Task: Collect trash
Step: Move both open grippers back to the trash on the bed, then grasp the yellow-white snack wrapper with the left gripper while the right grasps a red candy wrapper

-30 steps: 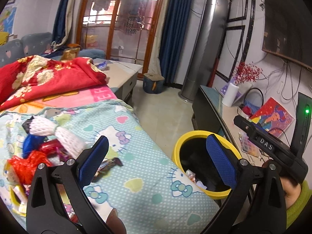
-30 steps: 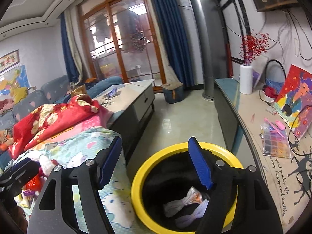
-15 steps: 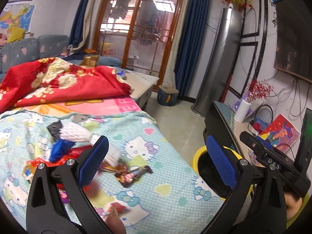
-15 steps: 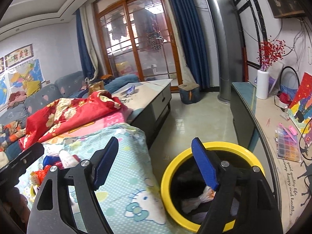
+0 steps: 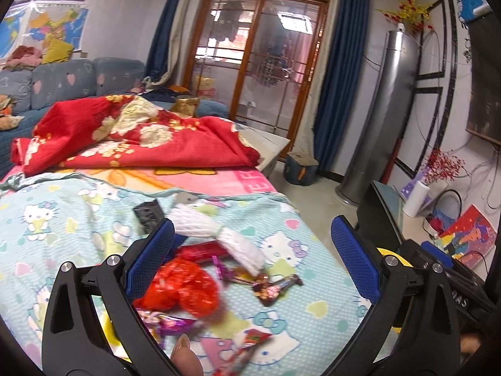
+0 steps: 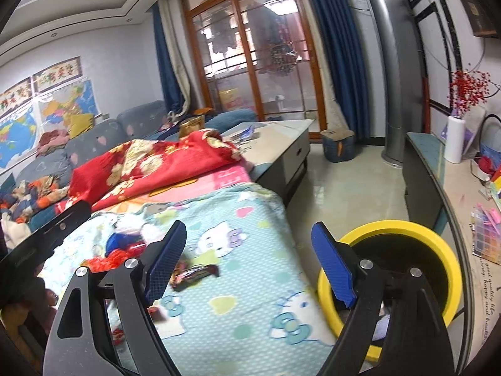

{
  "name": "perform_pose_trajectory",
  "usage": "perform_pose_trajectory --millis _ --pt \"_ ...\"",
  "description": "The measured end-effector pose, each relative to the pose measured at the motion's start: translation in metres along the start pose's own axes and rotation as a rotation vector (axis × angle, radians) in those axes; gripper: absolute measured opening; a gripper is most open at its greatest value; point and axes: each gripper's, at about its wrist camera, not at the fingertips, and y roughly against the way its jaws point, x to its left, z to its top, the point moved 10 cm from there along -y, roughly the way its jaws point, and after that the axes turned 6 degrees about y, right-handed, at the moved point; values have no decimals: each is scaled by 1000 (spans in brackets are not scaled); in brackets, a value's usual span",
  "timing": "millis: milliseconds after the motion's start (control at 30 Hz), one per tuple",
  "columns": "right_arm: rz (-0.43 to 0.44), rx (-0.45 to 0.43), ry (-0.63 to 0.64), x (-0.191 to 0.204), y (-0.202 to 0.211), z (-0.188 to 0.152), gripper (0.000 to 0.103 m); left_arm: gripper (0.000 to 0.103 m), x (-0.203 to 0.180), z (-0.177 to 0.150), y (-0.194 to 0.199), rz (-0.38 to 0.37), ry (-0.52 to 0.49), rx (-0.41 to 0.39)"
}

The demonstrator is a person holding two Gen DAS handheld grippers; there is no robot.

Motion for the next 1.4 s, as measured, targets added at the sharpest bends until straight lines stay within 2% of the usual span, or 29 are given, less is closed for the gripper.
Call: perform_pose_trajectory --millis 500,800,1133,1400 --pt "150 93 92 94 -11 -29 79 92 75 12 18 116 82 -34" --pt "191 161 136 132 -23 -50 79 92 125 6 24 190 132 -15" --pt "213 275 157 151 -43 -83 79 92 166 -30 18 243 164 99" --pt "228 364 145 155 -60 -106 79 91 169 -61 2 219 202 209"
